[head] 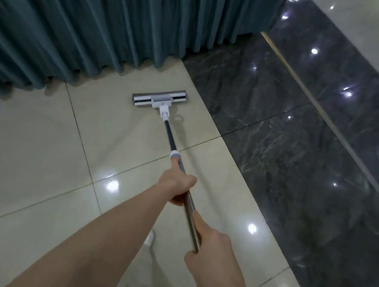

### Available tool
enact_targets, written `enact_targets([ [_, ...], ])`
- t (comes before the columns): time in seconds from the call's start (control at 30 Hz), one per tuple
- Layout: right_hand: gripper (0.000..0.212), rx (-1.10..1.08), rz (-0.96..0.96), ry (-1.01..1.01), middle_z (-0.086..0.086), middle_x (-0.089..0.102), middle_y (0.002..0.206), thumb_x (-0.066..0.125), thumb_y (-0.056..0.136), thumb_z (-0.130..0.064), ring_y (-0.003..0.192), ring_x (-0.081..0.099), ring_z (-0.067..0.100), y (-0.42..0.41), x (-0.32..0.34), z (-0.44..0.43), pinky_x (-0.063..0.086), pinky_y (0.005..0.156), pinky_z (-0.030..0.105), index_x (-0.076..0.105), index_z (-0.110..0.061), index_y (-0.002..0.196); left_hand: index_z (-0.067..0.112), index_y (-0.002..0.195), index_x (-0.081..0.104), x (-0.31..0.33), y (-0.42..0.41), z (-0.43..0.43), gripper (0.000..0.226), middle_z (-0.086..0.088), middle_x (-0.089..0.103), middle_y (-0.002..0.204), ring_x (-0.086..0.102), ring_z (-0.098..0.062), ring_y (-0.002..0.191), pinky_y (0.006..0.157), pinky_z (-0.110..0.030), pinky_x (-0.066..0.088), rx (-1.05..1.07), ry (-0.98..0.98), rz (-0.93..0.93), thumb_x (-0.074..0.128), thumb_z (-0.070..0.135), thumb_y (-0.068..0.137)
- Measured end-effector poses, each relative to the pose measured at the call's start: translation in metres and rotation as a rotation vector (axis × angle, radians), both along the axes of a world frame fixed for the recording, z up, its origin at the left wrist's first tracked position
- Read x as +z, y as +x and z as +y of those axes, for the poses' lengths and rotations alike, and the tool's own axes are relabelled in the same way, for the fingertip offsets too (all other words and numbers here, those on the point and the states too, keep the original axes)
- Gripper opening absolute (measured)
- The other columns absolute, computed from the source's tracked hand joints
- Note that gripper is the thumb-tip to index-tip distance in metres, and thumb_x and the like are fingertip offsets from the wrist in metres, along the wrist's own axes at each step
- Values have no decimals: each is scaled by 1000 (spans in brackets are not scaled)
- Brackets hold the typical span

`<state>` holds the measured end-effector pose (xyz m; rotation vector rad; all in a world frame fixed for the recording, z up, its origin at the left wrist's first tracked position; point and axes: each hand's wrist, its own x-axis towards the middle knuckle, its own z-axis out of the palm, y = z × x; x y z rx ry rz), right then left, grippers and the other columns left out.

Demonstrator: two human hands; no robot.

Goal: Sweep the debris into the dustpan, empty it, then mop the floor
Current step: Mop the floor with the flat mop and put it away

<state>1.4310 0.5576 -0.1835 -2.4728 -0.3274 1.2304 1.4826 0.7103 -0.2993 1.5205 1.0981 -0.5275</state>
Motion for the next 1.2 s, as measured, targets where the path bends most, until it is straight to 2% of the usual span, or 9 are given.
enact_targets([
  [0.17,87,125,-16,-62,2,49,72,39,73,-5,53,48,17,-49,18,-84,57,61,36,18,-53,142,26,121,30,0,-56,-73,58,-17,52,102,66,-35,81,53,-47,59,156,3,-45,66,15,77],
  [0.27,83,164,-17,-68,6,57,83,40,73,-6,60,56,25,-65,27,-116,60,64,40,22,-49,143,29,124,36,0,-80,-103,60,-15,51,105,66,-35,86,57,-47,60,244,-13,-79,67,14,75],
  [0.43,74,229,-50,-29,7,60,86,39,69,-4,53,53,26,-82,49,-128,59,59,40,37,-35,137,26,126,39,21,-112,-115,56,-13,51,109,63,-34,91,59,-44,60,304,31,-146,63,16,76],
  [0.57,70,321,-57,-30,5,59,85,40,72,-1,48,55,25,-97,72,-123,58,48,42,42,-38,132,27,133,39,38,-140,-107,60,-14,52,115,63,-34,92,51,-36,58,345,34,-149,60,17,78],
  [0.63,70,383,-58,-35,4,61,84,41,73,-2,48,58,26,-107,81,-118,57,44,41,41,-41,131,27,134,40,44,-158,-100,59,-14,52,117,63,-33,93,47,-33,56,380,24,-160,59,17,79],
  [0.8,70,583,-85,24,4,60,77,43,69,-7,59,58,24,-150,89,-73,58,52,41,41,-39,131,24,130,43,69,-233,-49,54,-15,55,114,65,-31,91,43,-28,53,525,46,-170,59,15,80],
  [0.9,73,663,-65,58,5,62,85,43,71,-6,61,61,26,-189,97,-33,59,55,44,38,-41,135,23,130,43,84,-291,-9,54,-14,56,112,64,-28,84,41,-26,51,624,81,-167,59,14,79],
  [1.03,80,768,-32,105,8,61,79,41,69,-3,50,63,30,-250,108,17,57,45,42,34,-49,133,23,129,43,95,-377,38,53,-16,55,114,64,-27,74,42,-26,51,736,122,-140,59,14,79],
  [1.2,83,887,41,169,5,54,69,38,67,0,34,52,21,-333,107,84,55,39,35,37,-54,130,22,130,44,95,-494,91,55,-17,57,113,64,-27,73,42,-28,52,912,156,-112,60,13,79],
])
